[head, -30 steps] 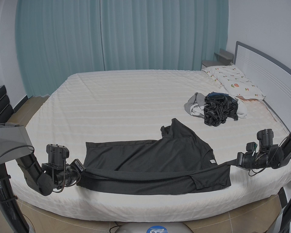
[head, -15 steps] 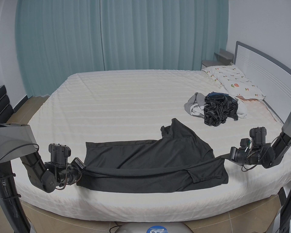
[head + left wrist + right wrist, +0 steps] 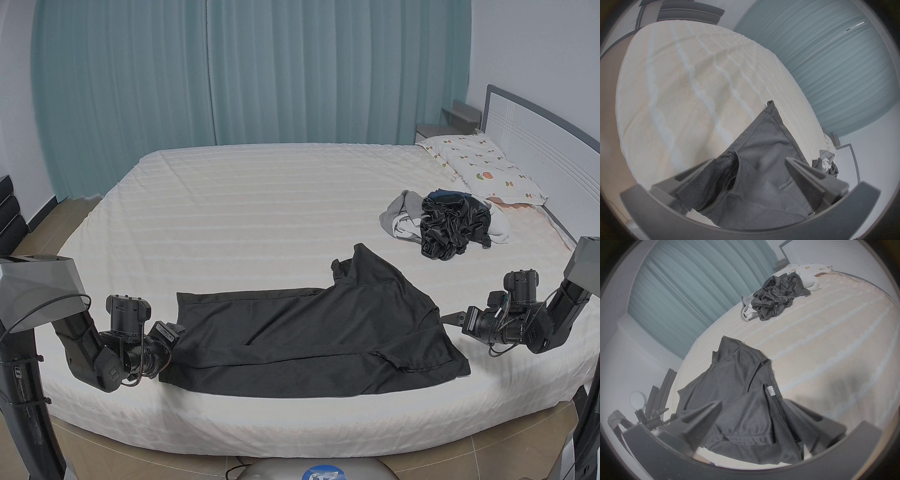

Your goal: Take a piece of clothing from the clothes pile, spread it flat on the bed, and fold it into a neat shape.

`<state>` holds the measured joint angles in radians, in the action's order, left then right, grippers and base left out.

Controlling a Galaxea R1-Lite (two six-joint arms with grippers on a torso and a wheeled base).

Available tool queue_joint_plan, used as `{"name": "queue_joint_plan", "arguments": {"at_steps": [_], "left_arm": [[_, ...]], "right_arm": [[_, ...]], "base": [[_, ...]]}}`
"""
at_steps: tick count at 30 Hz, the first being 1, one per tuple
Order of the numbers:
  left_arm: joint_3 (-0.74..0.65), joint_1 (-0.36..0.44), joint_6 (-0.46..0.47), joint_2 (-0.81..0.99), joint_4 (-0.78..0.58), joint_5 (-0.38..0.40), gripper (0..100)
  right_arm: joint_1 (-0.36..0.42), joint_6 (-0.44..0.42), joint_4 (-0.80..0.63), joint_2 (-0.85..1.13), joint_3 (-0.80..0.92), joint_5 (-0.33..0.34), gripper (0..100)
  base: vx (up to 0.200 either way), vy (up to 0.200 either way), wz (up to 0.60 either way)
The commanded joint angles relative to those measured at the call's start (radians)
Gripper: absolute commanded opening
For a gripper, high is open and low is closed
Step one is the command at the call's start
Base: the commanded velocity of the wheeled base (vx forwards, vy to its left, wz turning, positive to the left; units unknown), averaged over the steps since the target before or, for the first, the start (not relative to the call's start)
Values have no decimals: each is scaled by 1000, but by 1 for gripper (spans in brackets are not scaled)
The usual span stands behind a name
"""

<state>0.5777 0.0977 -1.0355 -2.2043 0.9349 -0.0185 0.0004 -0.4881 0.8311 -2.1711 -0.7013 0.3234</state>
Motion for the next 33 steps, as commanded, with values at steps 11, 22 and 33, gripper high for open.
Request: {"name": "queue_joint_plan", "arguments": {"at_steps": [11, 22, 33], "left_arm": [[-131, -61, -38, 190, 4, 135, 100], [-144, -85, -126, 179, 4, 284, 100], [-130, -98, -126, 155, 5, 296, 100]], "right_arm": [[208, -466, -13, 192, 118, -238, 100], [237, -653, -75, 76, 111, -262, 100], [250, -656, 22, -16, 112, -267, 100]], "base": [[0, 0, 0], [0, 0, 0], [0, 0, 0]]}}
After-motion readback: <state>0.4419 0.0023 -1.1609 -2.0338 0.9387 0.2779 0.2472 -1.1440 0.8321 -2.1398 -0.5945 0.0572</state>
